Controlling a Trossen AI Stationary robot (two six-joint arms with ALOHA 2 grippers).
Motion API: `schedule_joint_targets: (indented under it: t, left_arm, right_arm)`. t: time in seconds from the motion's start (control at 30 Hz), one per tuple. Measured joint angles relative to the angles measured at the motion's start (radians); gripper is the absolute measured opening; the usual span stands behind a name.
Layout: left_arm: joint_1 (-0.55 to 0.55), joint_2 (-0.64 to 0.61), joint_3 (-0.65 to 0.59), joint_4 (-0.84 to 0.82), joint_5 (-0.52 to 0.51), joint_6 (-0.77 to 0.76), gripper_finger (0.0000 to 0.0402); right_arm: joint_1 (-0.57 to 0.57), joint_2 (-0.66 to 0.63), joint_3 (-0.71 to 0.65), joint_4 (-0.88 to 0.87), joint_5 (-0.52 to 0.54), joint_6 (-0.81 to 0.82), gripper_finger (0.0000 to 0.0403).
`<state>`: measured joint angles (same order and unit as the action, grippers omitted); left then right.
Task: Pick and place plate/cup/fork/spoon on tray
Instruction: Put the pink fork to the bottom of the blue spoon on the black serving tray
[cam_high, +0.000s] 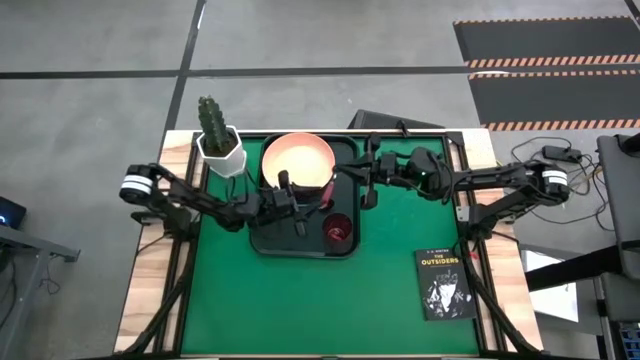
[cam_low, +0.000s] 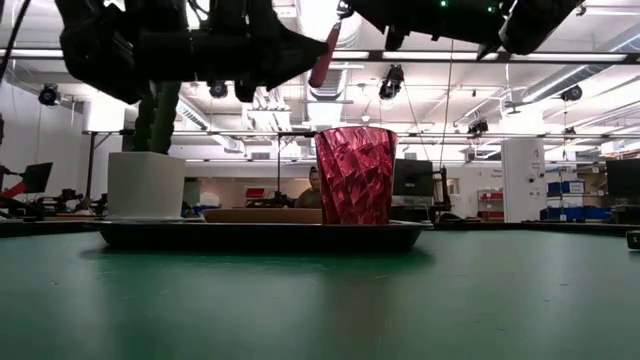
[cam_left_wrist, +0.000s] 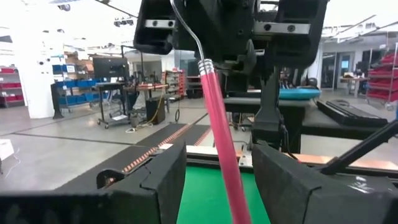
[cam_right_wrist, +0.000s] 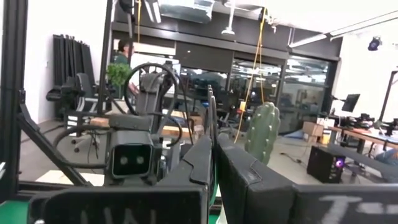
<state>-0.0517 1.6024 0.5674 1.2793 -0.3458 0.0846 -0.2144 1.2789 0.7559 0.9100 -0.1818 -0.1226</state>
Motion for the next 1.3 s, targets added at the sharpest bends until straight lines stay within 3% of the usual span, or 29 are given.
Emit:
schedule_joint_targets:
  t: [0.3, 0.63, 0.87, 1.07, 1.3]
  left_arm:
    - [0.000, 0.059, 0.053, 0.001, 0.010, 0.004, 0.0155]
    - [0.001, 0.055, 0.049, -0.005, 0.000, -0.004, 0.0021]
    - [0.000, 0.046, 0.041, -0.013, 0.004, -0.006, 0.0021]
    - [0.000, -0.025, -0.010, -0.042, -0.001, -0.004, 0.0017]
    - [0.000, -0.196, -0.019, -0.401, -0.003, -0.088, 0.0016]
  right_arm:
    - [0.005, 0.001, 0.008, 0.023, 0.001, -0.011, 0.0008]
    - [0.006, 0.002, 0.008, 0.033, -0.009, -0.023, 0.0009]
    - [0.006, 0.002, 0.008, 0.017, -0.012, -0.014, 0.0011]
    - [0.005, 0.000, 0.008, -0.047, -0.004, 0.022, 0.0057]
    - [-0.001, -0.036, 0.008, -0.183, 0.008, 0.038, 0.0130]
